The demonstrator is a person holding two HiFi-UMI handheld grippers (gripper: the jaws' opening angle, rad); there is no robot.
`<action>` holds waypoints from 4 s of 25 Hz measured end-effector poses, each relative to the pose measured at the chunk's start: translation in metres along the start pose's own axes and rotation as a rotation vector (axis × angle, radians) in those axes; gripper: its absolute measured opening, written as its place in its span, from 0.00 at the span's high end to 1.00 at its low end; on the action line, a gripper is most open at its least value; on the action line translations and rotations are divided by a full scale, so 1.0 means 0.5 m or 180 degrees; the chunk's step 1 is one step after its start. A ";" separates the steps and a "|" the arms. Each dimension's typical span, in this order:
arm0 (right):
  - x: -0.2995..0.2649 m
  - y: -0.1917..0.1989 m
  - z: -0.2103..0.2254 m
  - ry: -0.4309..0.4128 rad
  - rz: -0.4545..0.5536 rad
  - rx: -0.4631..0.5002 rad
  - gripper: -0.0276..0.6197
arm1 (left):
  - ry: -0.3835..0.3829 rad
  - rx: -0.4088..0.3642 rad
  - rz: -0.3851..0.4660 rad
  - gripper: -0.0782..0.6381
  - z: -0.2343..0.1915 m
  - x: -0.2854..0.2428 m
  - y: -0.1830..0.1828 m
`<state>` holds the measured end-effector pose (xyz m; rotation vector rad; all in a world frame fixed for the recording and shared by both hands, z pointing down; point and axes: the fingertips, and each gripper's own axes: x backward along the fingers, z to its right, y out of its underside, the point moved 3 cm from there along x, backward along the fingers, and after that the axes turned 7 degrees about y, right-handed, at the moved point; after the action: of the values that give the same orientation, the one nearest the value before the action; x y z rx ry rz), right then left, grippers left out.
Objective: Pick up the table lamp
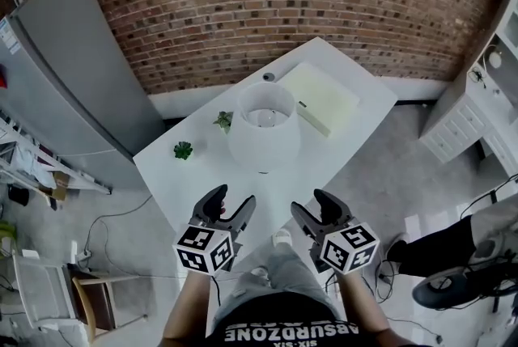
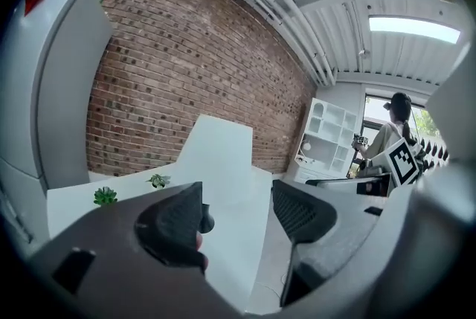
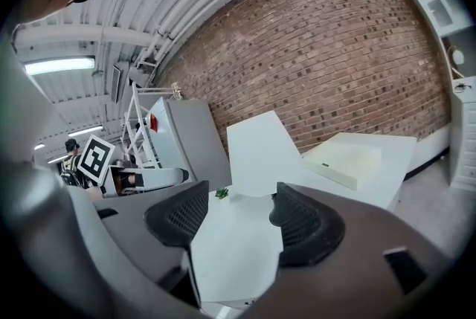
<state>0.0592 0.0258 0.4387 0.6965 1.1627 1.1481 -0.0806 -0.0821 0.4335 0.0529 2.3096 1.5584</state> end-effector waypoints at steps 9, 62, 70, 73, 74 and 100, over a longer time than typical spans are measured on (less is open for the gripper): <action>-0.065 -0.041 0.089 -0.0214 -0.0078 -0.0223 0.55 | -0.0094 0.0307 -0.0026 0.47 -0.059 -0.071 -0.018; -0.361 0.001 0.284 -0.1599 -0.1068 -0.1567 0.48 | 0.0878 0.3002 0.0772 0.47 -0.240 -0.227 0.073; -0.387 -0.017 0.267 -0.1964 -0.0963 -0.2162 0.46 | 0.1447 0.3492 0.1353 0.47 -0.245 -0.258 0.066; -0.395 -0.020 0.270 -0.2043 -0.0932 -0.2411 0.46 | 0.1585 0.3649 0.1553 0.47 -0.244 -0.273 0.061; -0.399 -0.020 0.270 -0.2058 -0.0924 -0.2486 0.46 | 0.1626 0.3703 0.1618 0.47 -0.245 -0.277 0.060; -0.416 -0.032 0.236 -0.2577 -0.0508 -0.3439 0.72 | 0.1898 0.3955 0.2716 0.70 -0.256 -0.270 0.042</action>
<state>0.1801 -0.1601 0.5297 0.1500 -0.1448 1.0107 0.0029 -0.2181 0.5309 1.0989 3.6218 -0.0055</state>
